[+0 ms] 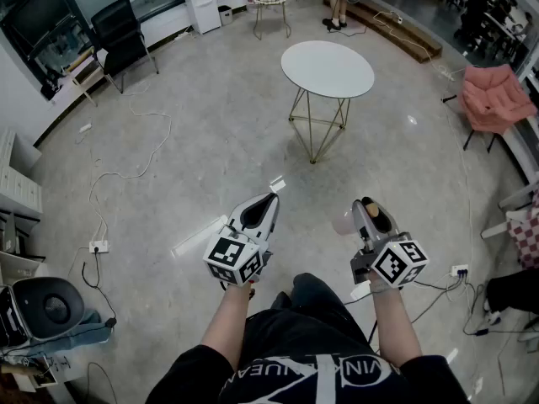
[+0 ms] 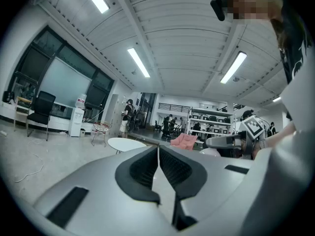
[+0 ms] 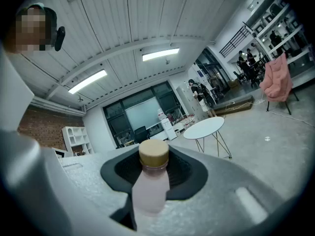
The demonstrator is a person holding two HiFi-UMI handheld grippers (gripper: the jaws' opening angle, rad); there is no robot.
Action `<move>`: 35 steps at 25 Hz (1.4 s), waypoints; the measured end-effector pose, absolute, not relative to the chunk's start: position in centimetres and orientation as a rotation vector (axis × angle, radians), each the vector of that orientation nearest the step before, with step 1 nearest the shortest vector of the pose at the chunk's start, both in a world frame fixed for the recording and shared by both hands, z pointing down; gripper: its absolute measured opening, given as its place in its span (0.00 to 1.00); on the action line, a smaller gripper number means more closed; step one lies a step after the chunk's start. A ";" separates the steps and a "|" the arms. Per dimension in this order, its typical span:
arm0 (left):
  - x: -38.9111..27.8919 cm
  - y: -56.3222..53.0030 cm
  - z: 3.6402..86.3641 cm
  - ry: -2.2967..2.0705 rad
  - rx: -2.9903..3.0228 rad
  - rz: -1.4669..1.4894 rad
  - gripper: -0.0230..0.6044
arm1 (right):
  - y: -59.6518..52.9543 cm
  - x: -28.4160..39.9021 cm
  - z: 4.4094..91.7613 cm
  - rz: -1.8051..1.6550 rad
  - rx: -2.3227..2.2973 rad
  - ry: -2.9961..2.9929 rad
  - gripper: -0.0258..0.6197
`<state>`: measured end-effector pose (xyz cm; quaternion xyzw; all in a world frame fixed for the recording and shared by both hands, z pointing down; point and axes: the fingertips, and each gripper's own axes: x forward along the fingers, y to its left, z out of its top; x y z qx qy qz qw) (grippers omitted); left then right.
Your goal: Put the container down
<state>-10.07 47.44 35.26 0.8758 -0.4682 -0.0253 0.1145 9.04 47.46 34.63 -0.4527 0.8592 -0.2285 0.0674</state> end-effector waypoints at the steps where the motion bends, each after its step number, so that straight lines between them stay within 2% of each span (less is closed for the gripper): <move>1: -9.9 47.5 35.4 -1.372 2.569 -0.073 0.06 | 47.5 9.2 34.8 -0.692 -1.368 2.585 0.23; 25: -12.2 47.1 35.9 -1.436 2.507 -0.092 0.06 | 45.8 8.1 35.1 -0.724 -1.347 2.614 0.23; 35: -12.1 42.9 36.9 -1.388 2.502 -0.067 0.06 | 42.0 8.3 35.9 -0.754 -1.385 2.568 0.23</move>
